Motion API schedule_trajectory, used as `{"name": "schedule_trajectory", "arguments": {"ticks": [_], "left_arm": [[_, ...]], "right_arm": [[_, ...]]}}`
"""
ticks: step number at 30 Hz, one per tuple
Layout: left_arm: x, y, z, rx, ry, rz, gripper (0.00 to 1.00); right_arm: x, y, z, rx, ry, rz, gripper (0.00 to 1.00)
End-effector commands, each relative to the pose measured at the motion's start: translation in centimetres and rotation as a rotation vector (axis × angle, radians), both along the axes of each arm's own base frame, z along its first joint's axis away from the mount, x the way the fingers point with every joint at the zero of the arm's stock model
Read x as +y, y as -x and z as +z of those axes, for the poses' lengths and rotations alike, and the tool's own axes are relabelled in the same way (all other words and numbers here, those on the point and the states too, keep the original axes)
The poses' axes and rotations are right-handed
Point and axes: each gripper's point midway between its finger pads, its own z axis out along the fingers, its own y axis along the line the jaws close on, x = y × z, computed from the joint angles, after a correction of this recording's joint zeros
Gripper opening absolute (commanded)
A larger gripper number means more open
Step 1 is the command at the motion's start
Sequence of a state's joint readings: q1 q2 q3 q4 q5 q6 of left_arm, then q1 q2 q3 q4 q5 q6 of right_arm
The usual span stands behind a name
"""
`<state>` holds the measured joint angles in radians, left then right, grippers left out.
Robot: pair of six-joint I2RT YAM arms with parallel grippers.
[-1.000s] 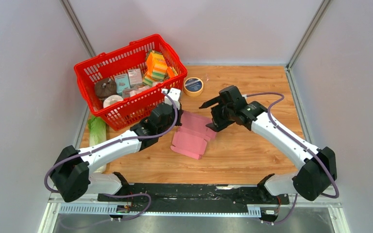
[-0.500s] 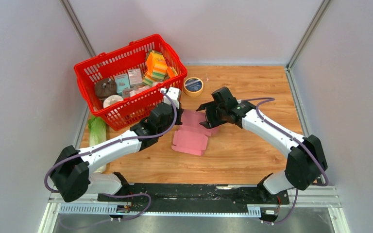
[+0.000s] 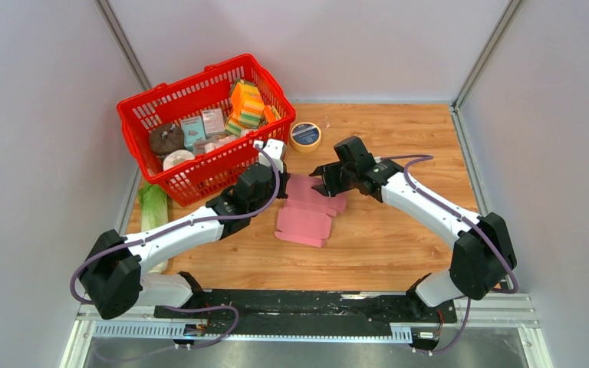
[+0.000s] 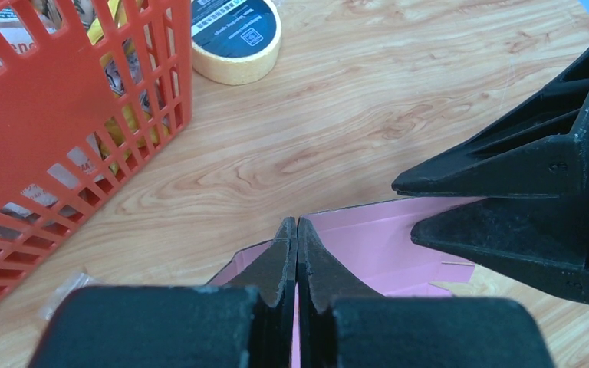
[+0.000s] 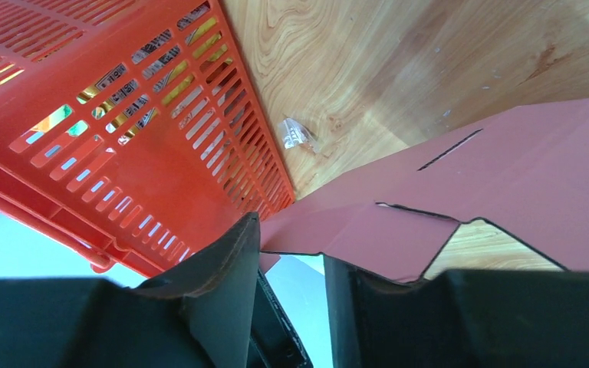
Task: Fold the paper box
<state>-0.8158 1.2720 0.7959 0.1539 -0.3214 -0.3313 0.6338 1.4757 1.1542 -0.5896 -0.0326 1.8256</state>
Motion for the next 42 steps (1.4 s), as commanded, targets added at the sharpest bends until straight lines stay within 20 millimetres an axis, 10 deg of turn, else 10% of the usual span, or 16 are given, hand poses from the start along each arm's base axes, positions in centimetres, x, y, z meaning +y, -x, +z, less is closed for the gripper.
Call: {"name": "schedule_trajectory", "arguments": {"ticks": [1, 16, 21, 24, 29, 42], "left_arm": [[-0.2, -0.1, 0.7, -0.021, 0.031, 0.006, 0.0], [-1.3, 0.8, 0.4, 0.007, 0.061, -0.053, 0.01], [-0.6, 2.7, -0.7, 0.036, 0.058, -0.103, 0.38], [0.7, 4.0, -1.1, 0.047, 0.061, -0.12, 0.43], [3.0, 5.7, -1.3, 0.065, 0.079, -0.102, 0.39], [0.5, 5.6, -3.0, 0.181, 0.057, -0.17, 0.2]], "right_arm": [[0.1, -0.6, 1.7, -0.046, -0.038, -0.036, 0.37], [0.5, -0.7, 0.2, -0.052, -0.045, -0.015, 0.03], [-0.3, -1.0, -1.9, -0.095, -0.002, 0.026, 0.0], [-0.2, -1.3, -3.4, -0.152, 0.013, 0.092, 0.0], [0.4, -2.8, -2.6, -0.338, -0.03, 0.156, 0.0], [0.1, -4.0, -3.3, -0.573, -0.066, 0.278, 0.0]]}}
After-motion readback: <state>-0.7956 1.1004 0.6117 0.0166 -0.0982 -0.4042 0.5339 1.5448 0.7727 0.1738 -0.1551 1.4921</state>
